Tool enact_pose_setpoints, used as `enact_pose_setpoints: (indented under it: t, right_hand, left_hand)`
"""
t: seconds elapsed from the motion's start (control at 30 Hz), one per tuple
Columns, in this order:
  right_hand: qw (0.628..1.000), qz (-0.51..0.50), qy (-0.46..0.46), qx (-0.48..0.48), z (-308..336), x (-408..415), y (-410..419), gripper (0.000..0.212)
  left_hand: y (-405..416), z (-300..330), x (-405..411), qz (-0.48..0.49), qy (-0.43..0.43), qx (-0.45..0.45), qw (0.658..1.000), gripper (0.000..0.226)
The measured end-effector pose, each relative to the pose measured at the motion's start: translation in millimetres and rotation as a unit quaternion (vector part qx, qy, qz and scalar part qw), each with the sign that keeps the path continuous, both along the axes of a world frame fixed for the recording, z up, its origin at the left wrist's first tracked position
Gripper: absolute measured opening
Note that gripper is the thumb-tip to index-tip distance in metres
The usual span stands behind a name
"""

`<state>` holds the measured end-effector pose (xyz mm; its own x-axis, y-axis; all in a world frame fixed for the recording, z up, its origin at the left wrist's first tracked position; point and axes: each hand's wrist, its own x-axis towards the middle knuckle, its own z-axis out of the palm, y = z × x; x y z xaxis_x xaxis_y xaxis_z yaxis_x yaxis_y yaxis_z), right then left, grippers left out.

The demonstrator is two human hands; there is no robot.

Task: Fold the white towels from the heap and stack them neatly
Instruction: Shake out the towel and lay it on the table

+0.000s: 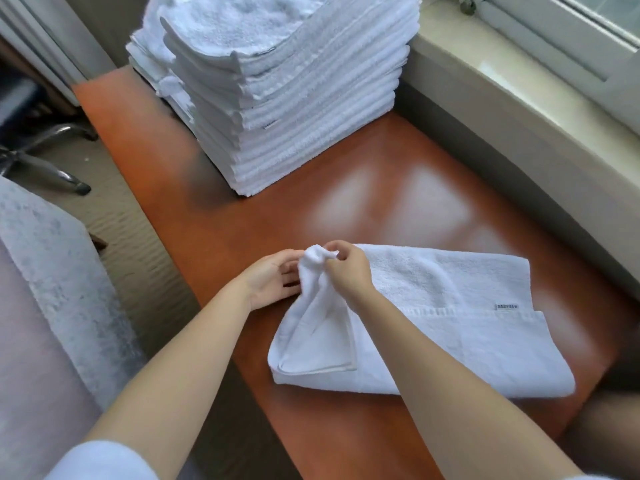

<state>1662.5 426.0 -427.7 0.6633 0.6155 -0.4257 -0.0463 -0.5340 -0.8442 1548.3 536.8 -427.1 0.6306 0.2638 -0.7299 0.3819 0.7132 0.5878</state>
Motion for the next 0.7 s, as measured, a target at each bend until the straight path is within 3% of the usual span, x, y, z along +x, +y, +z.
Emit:
enact_pose_setpoints:
  t: [0.1,0.23,0.33,0.4,0.47,0.6,0.7]
  right_hand:
    - [0.999,-0.007,-0.037,-0.002,-1,3,-3,0.037]
    - [0.994,0.015,-0.103,-0.039,-4,3,-5,0.031]
    - [0.985,0.017,-0.166,-0.03,-4,0,-7,0.03]
    - [0.979,-0.004,-0.205,-0.016,0,-5,-5,0.029]
    - [0.972,-0.015,-0.232,-0.018,5,-12,0,0.028]
    - [0.977,0.01,-0.205,-0.05,10,-17,9,0.026]
    - [0.994,0.052,-0.089,-0.038,14,-15,14,0.013]
  left_hand:
    - [7,4,0,-0.018,-0.022,-0.024,0.999,0.012]
    - [7,7,1,-0.082,-0.015,0.051,0.995,0.022]
    - [-1,2,8,-0.058,0.033,0.252,0.965,0.016]
    - [-5,-4,12,0.016,0.078,0.412,0.908,0.022]
    - [-10,-9,13,0.052,0.095,0.488,0.866,0.03]
    - [-14,-15,11,0.046,0.108,0.529,0.841,0.042]
    - [-6,-12,9,0.103,0.111,0.454,0.878,0.023]
